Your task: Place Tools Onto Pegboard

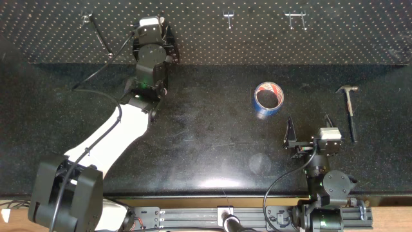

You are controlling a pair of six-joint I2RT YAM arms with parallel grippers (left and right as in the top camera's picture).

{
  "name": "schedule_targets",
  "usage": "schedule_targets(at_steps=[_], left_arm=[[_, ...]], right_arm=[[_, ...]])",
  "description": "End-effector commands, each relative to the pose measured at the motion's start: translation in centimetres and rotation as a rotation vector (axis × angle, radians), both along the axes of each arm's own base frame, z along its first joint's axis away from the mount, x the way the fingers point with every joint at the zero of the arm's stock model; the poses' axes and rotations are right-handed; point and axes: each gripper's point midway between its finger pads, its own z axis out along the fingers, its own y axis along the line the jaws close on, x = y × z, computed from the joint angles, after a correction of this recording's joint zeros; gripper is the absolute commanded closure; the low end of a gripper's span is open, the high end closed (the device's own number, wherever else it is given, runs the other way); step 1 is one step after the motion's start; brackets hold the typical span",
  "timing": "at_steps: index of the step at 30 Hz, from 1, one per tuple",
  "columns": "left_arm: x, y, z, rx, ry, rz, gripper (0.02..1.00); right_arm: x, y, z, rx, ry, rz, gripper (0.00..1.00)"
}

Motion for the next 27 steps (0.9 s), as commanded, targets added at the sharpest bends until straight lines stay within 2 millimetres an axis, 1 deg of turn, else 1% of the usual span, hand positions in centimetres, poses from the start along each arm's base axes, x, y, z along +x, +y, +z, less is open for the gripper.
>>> schedule_targets(at_steps=[1,2,3,4,5,6,7,8,9,10,11,12,13,14,15,16,18,19,20,21,22,23,25,27], left_arm=[[0.2,0.6,-0.2,0.016,0.006,0.023,0.112],[0.1,0.9,-0.6,0.022,0.026,0.029,0.053],[0.1,1.2,-1.0,0.017,0.040,0.036,0.029],[0.0,1.2,-1.1,0.019,0.047,0.034,0.025],[-0.2,1.2,-0.6,0.016,0.042,0.030,0.020],[-1.2,1.2,0.5,0.014,0.053,0.009,0.020],[-2.7,1.1,1.6,0.012,0.083,-0.026,0.020],[-6.2,1.2,3.8,0.005,0.128,-0.087,0.020],[-9.0,1.6,5.6,-0.008,0.136,-0.123,0.018],[-11.0,2.1,6.6,-0.022,0.132,-0.145,0.018],[-14.1,2.7,7.8,-0.064,0.086,-0.204,0.018],[-16.8,4.7,7.3,-0.087,0.027,-0.190,0.020],[-18.7,6.4,6.2,-0.096,-0.033,-0.153,0.018],[-20.6,8.3,4.8,-0.099,-0.164,-0.104,0.018],[-21.3,8.8,4.3,-0.102,-0.230,-0.091,0.018],[-22.1,9.3,3.1,-0.104,-0.332,-0.080,0.018],[-22.8,9.9,1.2,-0.102,-0.409,-0.062,0.018],[-22.9,10.7,-0.3,-0.096,-0.369,-0.028,0.018],[-23.1,11.4,-1.0,-0.090,-0.342,0.001,0.018],[-23.2,12.5,-2.6,-0.084,-0.280,0.048,0.018],[-23.3,12.9,-4.6,-0.085,-0.201,0.067,0.018],[-23.3,12.6,-5.2,-0.065,-0.176,0.046,0.018],[-23.3,12.2,-5.2,0.033,-0.169,0.008,0.018],[-23.2,11.8,-5.2,0.036,-0.169,-0.007,0.018]], right_arm=[[0.0,-0.1,-0.1,-0.003,-0.001,-0.006,0.027],[0.0,-0.1,-0.1,-0.003,-0.001,-0.006,0.027],[0.0,-0.1,-0.1,-0.003,0.000,-0.006,0.027],[0.0,-0.1,-0.1,-0.003,-0.001,-0.006,0.027],[0.0,-0.1,-0.1,-0.003,0.000,-0.006,0.027],[0.0,-0.1,-0.1,-0.003,0.000,-0.006,0.029],[0.0,-0.1,-0.1,-0.003,-0.001,-0.006,0.025],[0.0,-0.1,-0.1,-0.003,0.000,-0.006,0.027],[0.0,-0.1,-0.1,-0.003,0.000,-0.006,0.027],[0.0,-0.1,-0.1,-0.003,0.000,-0.006,0.027],[0.0,-0.1,-0.1,-0.003,0.000,-0.006,0.027],[0.0,-0.1,-0.1,-0.003,-0.001,-0.006,0.025],[0.0,-0.1,-0.1,-0.003,0.000,-0.006,0.025],[0.0,-0.1,-0.1,-0.003,0.000,-0.006,0.025],[0.0,-0.1,-0.1,-0.003,-0.001,-0.006,0.027],[0.0,-0.1,-0.1,-0.003,0.000,-0.006,0.029],[0.0,-0.1,-0.1,-0.003,-0.001,-0.006,0.027],[0.0,-0.1,-0.1,-0.003,0.000,-0.006,0.027],[0.0,-0.1,-0.1,-0.003,0.000,-0.006,0.025],[0.0,-0.1,-0.1,-0.003,-0.001,-0.006,0.027],[0.0,-0.1,-0.1,-0.003,-0.001,-0.006,0.025],[0.0,-0.1,-0.1,-0.003,0.000,-0.006,0.025],[0.0,-0.1,-0.1,-0.003,0.000,-0.006,0.025],[0.0,-0.1,-0.1,-0.003,-0.001,-0.006,0.027]])
